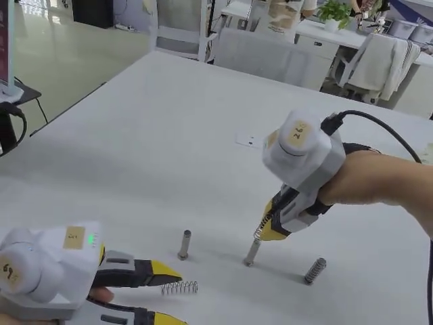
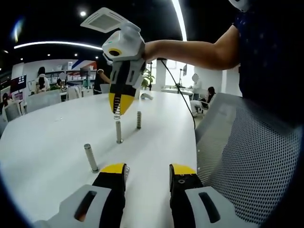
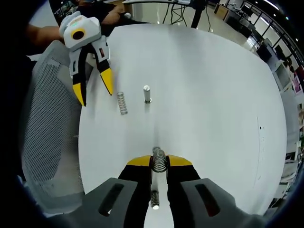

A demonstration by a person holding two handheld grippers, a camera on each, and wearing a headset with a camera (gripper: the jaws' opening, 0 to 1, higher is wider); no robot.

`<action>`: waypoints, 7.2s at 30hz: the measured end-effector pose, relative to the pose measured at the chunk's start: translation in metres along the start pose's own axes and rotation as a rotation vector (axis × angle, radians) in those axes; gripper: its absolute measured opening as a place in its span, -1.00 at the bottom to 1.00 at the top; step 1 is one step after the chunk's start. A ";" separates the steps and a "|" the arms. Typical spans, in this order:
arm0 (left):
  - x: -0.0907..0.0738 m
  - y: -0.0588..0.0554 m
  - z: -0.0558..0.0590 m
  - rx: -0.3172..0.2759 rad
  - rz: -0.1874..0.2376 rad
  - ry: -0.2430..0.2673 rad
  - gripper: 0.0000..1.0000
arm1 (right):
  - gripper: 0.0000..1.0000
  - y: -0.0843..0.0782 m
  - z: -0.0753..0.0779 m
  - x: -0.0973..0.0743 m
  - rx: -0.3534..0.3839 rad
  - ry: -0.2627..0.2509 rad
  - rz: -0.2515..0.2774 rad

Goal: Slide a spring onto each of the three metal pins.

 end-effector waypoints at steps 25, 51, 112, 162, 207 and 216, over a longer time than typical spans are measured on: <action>-0.017 0.003 -0.016 -0.087 0.074 0.099 0.18 | -0.82 -0.002 0.000 0.006 0.002 0.018 -0.017; -0.019 0.005 -0.020 -0.113 0.094 0.125 0.45 | -0.82 -0.009 -0.004 0.034 0.012 0.051 -0.039; -0.022 0.001 -0.019 -0.111 0.080 0.144 0.39 | -0.69 -0.033 -0.024 0.065 0.106 0.068 -0.036; -0.034 0.003 -0.005 -0.074 0.082 0.161 0.38 | -0.64 0.048 -0.067 0.049 -0.057 0.059 0.051; -0.038 -0.002 -0.007 -0.086 0.045 0.166 0.29 | -0.77 0.075 -0.059 0.092 -0.208 0.106 0.043; -0.038 -0.003 -0.006 -0.088 0.045 0.164 0.28 | -0.83 0.076 -0.058 0.092 -0.232 0.086 0.035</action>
Point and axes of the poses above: the centre of the closed fingertips' face, and the gripper's own axes: x roughly forward along the fingers, z roughly to its right, y roughly out of its top, the point moved 4 cm from there along -x, roughly backward along the fingers, and after that the axes turned 14 degrees about -x, right-handed, at the moved point
